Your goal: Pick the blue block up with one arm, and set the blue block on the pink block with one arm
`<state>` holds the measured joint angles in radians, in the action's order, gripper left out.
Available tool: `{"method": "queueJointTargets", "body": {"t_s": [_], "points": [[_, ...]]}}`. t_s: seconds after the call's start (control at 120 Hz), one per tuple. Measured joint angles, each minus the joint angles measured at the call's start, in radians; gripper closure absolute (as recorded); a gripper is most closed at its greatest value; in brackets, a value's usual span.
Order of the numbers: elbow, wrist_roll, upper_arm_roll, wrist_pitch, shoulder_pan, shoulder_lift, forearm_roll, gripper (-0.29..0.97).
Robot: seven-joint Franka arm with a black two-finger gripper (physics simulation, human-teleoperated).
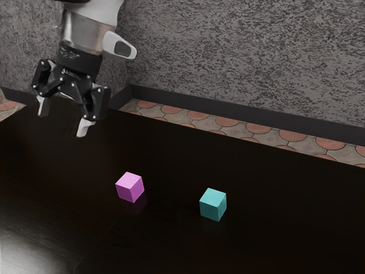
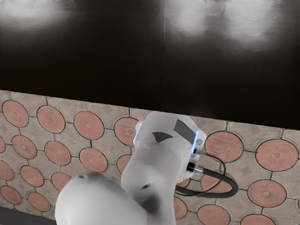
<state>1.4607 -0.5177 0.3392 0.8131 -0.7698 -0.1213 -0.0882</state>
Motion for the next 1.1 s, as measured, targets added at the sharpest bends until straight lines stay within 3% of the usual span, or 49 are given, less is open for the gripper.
{"method": "queueJointTargets", "body": {"t_s": [0.183,0.3,0.333,0.4,0.45,0.525,0.617,0.75,0.9,1.1], "points": [[0.006,-0.294,0.008,0.234,0.039,-0.003,-0.012,0.00],[0.024,-0.442,0.014,0.311,0.127,0.062,0.009,0.00],[0.070,-0.468,-0.016,0.351,0.176,0.069,0.034,0.00],[0.123,-0.494,-0.175,0.419,0.368,0.076,0.067,0.00],[0.136,-0.504,-0.230,0.467,0.434,0.127,0.084,0.00],[0.153,-0.495,-0.277,0.555,0.481,0.183,0.097,0.00],[0.175,-0.471,-0.329,0.653,0.455,0.215,0.104,0.00],[0.393,-0.367,-0.430,0.802,0.437,0.125,0.070,0.00],[0.427,-0.259,-0.460,0.979,0.366,0.201,0.045,0.00],[0.433,-0.107,-0.463,1.208,0.480,0.284,0.039,0.00]]}}
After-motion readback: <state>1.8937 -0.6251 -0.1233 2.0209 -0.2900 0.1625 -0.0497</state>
